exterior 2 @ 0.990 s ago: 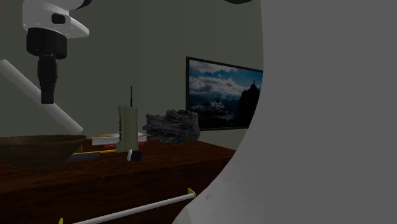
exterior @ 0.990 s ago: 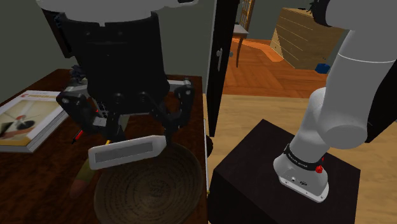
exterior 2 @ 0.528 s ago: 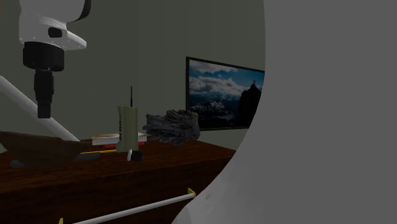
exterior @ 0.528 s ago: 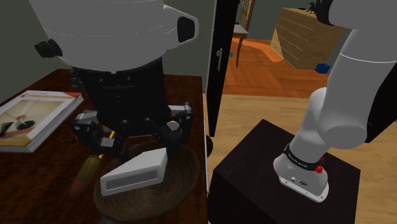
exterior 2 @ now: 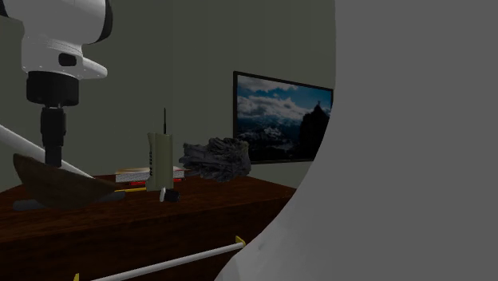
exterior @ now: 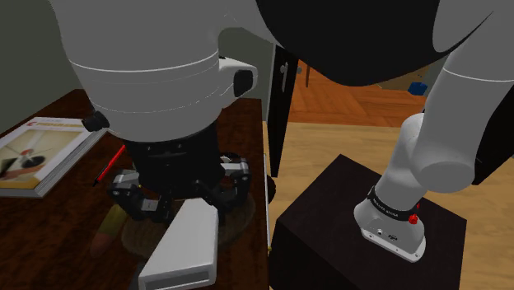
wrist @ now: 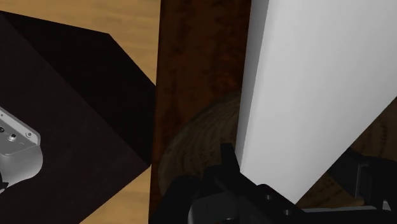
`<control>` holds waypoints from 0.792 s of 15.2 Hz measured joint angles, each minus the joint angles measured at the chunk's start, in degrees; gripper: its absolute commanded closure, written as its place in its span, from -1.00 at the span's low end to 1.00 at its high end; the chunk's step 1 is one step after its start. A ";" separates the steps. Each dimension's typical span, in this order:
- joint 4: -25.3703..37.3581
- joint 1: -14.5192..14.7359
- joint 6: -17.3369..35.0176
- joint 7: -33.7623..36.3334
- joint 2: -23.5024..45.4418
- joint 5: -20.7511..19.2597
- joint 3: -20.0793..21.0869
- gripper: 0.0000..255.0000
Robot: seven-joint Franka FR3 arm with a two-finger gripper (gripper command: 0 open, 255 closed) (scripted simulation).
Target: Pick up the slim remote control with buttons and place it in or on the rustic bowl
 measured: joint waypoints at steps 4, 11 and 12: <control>-0.04 0.06 0.19 0.15 0.14 -0.15 0.06 1.00; 0.10 0.01 0.08 0.19 0.73 -0.54 -0.10 -1.00; -0.15 -0.08 0.16 0.11 0.49 -0.36 -0.10 -1.00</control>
